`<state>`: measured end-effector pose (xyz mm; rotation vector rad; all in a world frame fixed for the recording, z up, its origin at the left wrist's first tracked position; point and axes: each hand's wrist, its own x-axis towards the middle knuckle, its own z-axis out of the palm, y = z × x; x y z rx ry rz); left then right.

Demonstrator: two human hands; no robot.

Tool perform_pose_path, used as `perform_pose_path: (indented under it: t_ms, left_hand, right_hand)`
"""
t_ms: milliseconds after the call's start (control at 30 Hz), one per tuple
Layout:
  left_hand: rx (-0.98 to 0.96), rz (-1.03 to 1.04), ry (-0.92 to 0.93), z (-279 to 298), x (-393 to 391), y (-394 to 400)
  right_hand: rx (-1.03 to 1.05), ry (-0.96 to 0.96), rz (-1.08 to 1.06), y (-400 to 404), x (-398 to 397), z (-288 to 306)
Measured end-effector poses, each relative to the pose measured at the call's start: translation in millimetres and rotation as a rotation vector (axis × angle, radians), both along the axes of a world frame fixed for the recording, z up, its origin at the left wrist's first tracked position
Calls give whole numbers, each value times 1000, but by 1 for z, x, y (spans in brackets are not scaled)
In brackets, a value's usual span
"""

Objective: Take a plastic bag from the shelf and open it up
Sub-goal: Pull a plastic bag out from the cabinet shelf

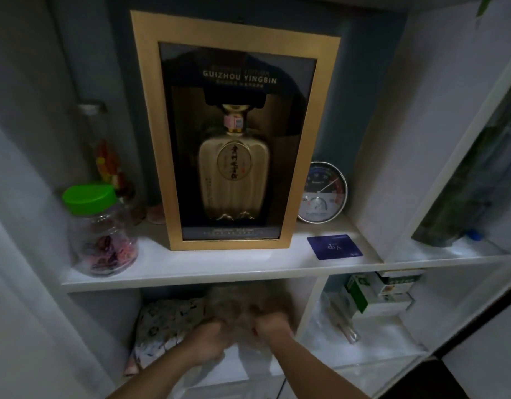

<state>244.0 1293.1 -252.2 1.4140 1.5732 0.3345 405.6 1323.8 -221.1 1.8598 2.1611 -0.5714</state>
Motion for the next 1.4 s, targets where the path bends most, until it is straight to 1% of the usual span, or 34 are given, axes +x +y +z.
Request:
perform_pose_path:
  t_ms: [67,133,200,267,333,433,500,600,733,767,900,1033,1167,1300,1333,1400]
  left_hand:
    - [14,-15,-10,5,-5,-5]
    - [23,-15,-12,10,-10,-7]
    - [52,-14,-21,12,-17,-8]
    - [61,-5,-41,12,-24,-10]
    - [67,2,-45,15,-30,-13]
    - [78,-1,-45,23,-38,-18]
    - [120,-39,-10,29,-45,-23]
    - [173,-46,24,39,-49,-30]
    - [233,-57,28,52,-40,-48]
    - [244,-59,28,54,-36,-54]
    - [245,-74,-42,60,-14,-80]
    - [245,-82,-22,69,9,-105]
    - [323,-46,-59,77,27,-134]
    - [396,41,-185,89,58,-175]
    - [399,41,-209,92,68,-186]
    - [386,30,-256,98,88,-211]
  right_hand:
    - [31,-26,-86,4,-3,1]
    - [78,37,-183,9,-4,0]
    - [97,185,-280,8,-6,3]
    - [95,408,-439,3,-6,8]
    - [100,593,-532,-6,-6,15]
    - [44,754,-614,-25,-6,24]
    - [42,904,-687,-40,-6,30]
    - [38,1059,-756,-60,-4,40]
    - [-7,1303,-911,-84,1,57]
    - [-17,1334,-938,-91,3,62]
    - [-13,1354,-962,-120,16,76]
    - [26,1391,-1021,-151,34,83]
    - [71,1382,-1093,-189,63,81]
    - [-80,1326,-1121,-244,94,79]
    - [-87,1308,-1116,-259,100,79]
    - [4,1277,-1069,-289,111,79]
